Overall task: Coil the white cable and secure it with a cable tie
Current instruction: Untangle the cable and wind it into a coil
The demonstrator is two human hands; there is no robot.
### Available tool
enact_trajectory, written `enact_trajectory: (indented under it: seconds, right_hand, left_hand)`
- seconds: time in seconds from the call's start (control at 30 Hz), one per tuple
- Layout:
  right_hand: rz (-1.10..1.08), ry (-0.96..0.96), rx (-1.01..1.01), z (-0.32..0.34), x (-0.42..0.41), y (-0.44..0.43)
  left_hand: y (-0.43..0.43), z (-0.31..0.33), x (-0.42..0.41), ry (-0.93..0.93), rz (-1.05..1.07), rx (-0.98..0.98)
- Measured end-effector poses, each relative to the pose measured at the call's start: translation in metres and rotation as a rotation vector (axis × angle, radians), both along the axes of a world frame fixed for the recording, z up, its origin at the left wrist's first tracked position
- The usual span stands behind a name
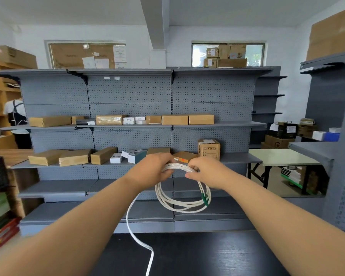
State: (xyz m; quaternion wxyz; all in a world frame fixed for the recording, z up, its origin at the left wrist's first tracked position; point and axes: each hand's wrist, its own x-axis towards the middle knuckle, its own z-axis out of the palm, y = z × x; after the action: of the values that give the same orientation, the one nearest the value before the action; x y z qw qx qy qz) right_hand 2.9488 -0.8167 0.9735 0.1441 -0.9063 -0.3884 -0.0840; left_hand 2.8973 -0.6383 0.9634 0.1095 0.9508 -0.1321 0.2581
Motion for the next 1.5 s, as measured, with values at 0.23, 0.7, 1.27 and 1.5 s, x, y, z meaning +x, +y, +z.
enact_trajectory:
  seconds: [0.23,0.7,1.27,1.5]
  right_hand:
    - [-0.028,0.095,0.25,0.002,0.005,-0.008]
    - [-0.15,0.226,0.452,-0.014,0.001,0.005]
    - [-0.236,-0.181,-0.014,-0.002,-0.012,0.03]
    - [-0.202,0.091,0.149,-0.012,-0.007,0.033]
  left_hand:
    - [0.012,-0.017,-0.006,0.161,0.055,-0.547]
    - [0.018,-0.012,-0.009,0.152,-0.205,-1.048]
    - [0.018,-0.001,0.003,-0.182,-0.067,-0.18]
    - [0.018,-0.009,0.004,-0.168,-0.041,-0.259]
